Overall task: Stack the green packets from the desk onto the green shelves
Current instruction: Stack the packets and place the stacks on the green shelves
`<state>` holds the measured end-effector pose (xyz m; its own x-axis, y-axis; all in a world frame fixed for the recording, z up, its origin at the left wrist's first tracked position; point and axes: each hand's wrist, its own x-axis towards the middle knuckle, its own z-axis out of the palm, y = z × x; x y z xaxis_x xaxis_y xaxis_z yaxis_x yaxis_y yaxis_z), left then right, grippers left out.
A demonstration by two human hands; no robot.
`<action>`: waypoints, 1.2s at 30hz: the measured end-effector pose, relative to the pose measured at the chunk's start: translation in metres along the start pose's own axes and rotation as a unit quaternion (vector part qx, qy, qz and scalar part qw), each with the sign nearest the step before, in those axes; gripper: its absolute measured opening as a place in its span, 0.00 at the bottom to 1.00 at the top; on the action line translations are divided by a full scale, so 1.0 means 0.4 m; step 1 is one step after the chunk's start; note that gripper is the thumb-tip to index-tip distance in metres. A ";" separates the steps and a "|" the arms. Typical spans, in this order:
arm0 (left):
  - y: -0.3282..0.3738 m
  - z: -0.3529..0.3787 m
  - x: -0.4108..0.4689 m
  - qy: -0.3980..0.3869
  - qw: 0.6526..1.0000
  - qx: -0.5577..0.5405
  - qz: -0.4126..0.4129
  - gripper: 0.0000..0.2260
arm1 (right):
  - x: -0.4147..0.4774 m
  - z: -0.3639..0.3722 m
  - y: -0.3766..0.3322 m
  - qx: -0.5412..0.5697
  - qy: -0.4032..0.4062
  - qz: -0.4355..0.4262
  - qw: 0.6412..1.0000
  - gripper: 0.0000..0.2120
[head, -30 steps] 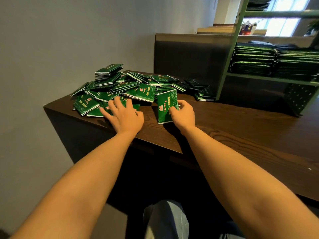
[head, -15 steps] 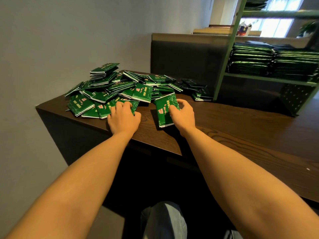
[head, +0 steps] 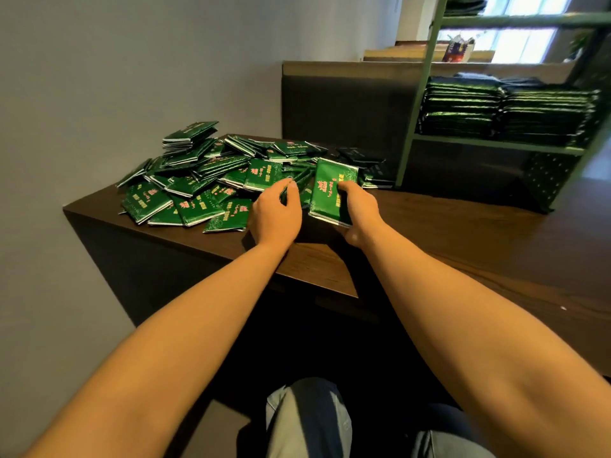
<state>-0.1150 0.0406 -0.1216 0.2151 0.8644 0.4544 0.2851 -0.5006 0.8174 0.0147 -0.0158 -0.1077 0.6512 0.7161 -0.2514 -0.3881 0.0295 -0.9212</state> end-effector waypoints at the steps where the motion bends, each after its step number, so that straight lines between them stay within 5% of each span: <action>1: 0.003 0.016 -0.001 -0.027 0.999 0.039 0.008 0.14 | 0.001 -0.016 -0.011 0.015 0.004 0.009 1.000 0.05; 9: 0.023 0.120 -0.029 -0.236 0.932 0.263 0.082 0.21 | 0.042 -0.123 -0.025 -0.075 0.117 -0.001 0.990 0.06; 19: 0.036 0.118 -0.032 -0.158 0.965 0.139 0.154 0.27 | 0.021 -0.080 0.001 -0.299 0.136 -0.089 0.940 0.19; 24: 0.067 0.133 -0.045 -0.141 0.944 0.185 0.234 0.30 | 0.036 -0.062 -0.018 -0.164 0.108 -0.035 0.980 0.20; 31: 0.066 0.144 -0.035 -0.215 0.922 0.167 0.275 0.32 | 0.064 -0.115 -0.048 -0.094 0.102 -0.081 0.987 0.26; 36: 0.026 0.143 0.002 -0.220 0.945 0.157 0.183 0.35 | 0.094 -0.157 -0.022 -0.113 0.115 -0.117 0.980 0.21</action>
<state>-0.0582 0.0334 -0.1329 0.7008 0.5622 0.4390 0.3644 -0.8113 0.4572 0.0836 -0.0331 -0.1277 0.8444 0.5320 -0.0624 -0.0739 0.0004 -0.9973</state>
